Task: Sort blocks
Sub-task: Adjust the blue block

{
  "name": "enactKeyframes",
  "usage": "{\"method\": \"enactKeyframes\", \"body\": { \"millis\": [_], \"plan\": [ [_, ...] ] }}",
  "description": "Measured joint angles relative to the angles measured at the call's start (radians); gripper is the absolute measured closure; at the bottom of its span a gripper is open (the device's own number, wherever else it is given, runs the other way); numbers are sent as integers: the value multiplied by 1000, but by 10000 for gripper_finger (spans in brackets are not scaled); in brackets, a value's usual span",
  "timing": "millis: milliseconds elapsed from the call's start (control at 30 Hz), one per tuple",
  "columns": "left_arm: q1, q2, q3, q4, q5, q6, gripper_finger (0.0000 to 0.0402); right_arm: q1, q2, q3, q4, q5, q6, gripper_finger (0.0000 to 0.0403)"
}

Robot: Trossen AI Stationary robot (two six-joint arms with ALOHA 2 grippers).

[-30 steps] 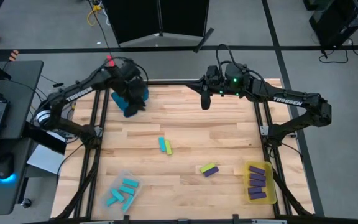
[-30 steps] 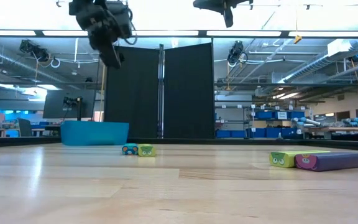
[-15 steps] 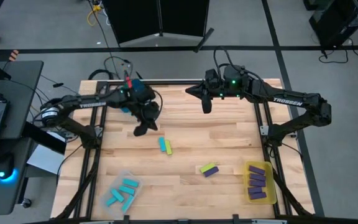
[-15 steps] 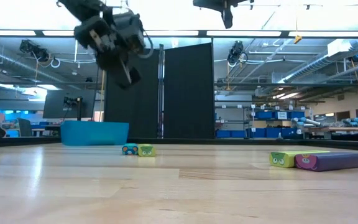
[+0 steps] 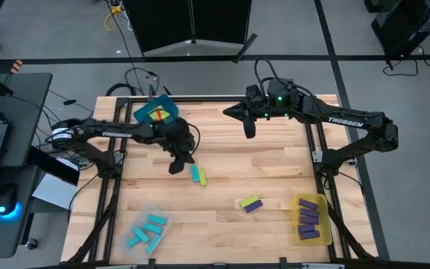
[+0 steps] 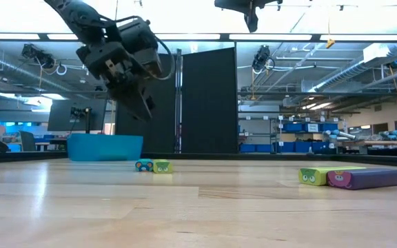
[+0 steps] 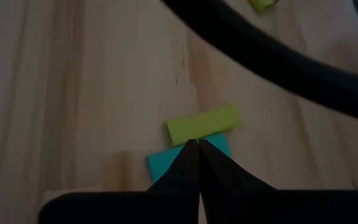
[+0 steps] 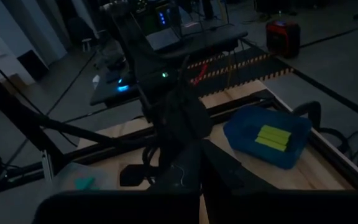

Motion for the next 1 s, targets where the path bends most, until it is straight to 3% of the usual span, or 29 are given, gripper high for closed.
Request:
{"method": "enactKeyframes", "body": {
  "millis": [233, 700, 1000],
  "plan": [
    [-25, 102, 1, 68, -19, -14, 399, 0, 0, 0, -46, 0, -2, 388],
    [-43, 206, 2, 51, -61, 24, 399, 0, 0, 0, -72, -1, -9, 389],
    [-80, 160, 2, -79, -88, 14, 399, 0, 0, 0, -88, -16, -10, 387]
  ]
}}
